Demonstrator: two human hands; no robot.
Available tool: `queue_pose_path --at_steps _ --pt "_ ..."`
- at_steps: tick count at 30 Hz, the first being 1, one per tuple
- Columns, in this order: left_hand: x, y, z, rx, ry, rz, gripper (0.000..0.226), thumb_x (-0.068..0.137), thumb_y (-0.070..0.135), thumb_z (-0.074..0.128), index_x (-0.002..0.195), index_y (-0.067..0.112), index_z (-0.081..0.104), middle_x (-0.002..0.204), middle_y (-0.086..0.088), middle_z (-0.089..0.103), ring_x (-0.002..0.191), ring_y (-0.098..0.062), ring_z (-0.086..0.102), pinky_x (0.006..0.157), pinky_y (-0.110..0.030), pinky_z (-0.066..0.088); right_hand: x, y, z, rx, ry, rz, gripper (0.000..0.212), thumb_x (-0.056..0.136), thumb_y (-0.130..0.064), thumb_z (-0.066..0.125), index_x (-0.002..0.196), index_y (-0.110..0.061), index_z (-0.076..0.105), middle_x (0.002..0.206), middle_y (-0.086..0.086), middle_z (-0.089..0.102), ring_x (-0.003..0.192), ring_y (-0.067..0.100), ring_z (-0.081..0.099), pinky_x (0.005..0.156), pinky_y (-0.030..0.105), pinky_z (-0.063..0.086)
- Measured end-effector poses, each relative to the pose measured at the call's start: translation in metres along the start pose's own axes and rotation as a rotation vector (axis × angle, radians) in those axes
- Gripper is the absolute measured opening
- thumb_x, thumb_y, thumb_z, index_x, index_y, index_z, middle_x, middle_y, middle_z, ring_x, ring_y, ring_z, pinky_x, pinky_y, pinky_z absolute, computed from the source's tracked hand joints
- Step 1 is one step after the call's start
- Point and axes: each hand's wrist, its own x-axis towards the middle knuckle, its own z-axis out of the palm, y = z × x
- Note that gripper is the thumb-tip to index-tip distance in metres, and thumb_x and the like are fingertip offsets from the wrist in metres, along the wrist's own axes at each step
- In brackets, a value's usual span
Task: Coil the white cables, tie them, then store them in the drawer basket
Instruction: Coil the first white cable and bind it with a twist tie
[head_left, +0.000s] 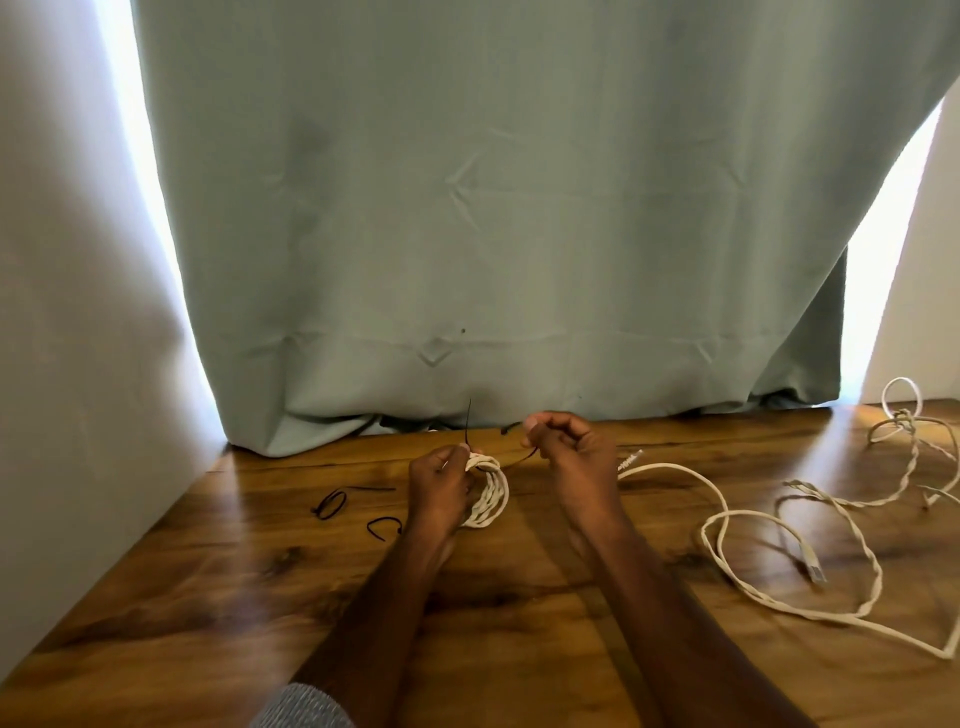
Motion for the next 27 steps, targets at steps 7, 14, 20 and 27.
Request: queue_pose_path --at_steps 7,14,20,27 --pt "-0.007 0.001 0.01 0.028 -0.134 0.018 0.031 0.099 0.017 0.054 0.08 -0.006 0.064 0.056 -0.012 0.045 0.039 -0.013 0.033 0.043 -0.017 0.021 0.001 -0.003 -0.004 -0.004 -0.234 0.14 0.033 0.086 0.006 0.07 0.118 -0.004 0.065 0.073 0.007 0.07 0.063 0.007 0.067 0.055 0.016 0.048" --pt "-0.017 0.005 0.012 0.056 -0.152 0.046 0.031 0.099 0.013 0.054 0.072 0.006 0.066 0.055 -0.011 0.046 0.035 -0.01 0.033 0.039 -0.015 0.024 -0.003 -0.008 -0.001 0.075 -0.247 0.143 0.026 0.088 0.008 0.067 0.113 0.002 0.067 0.101 0.016 0.076 0.074 0.005 0.072 0.058 0.013 0.05" --pt "-0.019 0.007 0.013 0.051 -0.168 0.036 0.029 0.099 0.012 0.052 0.078 0.001 0.067 0.039 0.006 0.041 0.031 -0.006 0.028 0.038 -0.014 0.021 0.001 -0.01 -0.004 0.2 -0.264 0.301 0.015 0.093 -0.012 0.065 0.108 -0.013 0.068 0.105 0.006 0.077 0.075 0.009 0.064 0.056 0.024 0.038" --pt "-0.013 0.003 0.01 0.08 -0.165 0.016 0.027 0.099 0.015 0.054 0.083 -0.004 0.066 0.055 -0.009 0.037 0.038 -0.012 0.028 0.042 -0.017 0.019 0.002 -0.012 -0.016 -0.071 -0.351 0.357 0.033 0.081 -0.003 0.078 0.113 -0.004 0.071 0.096 0.008 0.079 0.081 0.009 0.074 0.058 0.014 0.047"
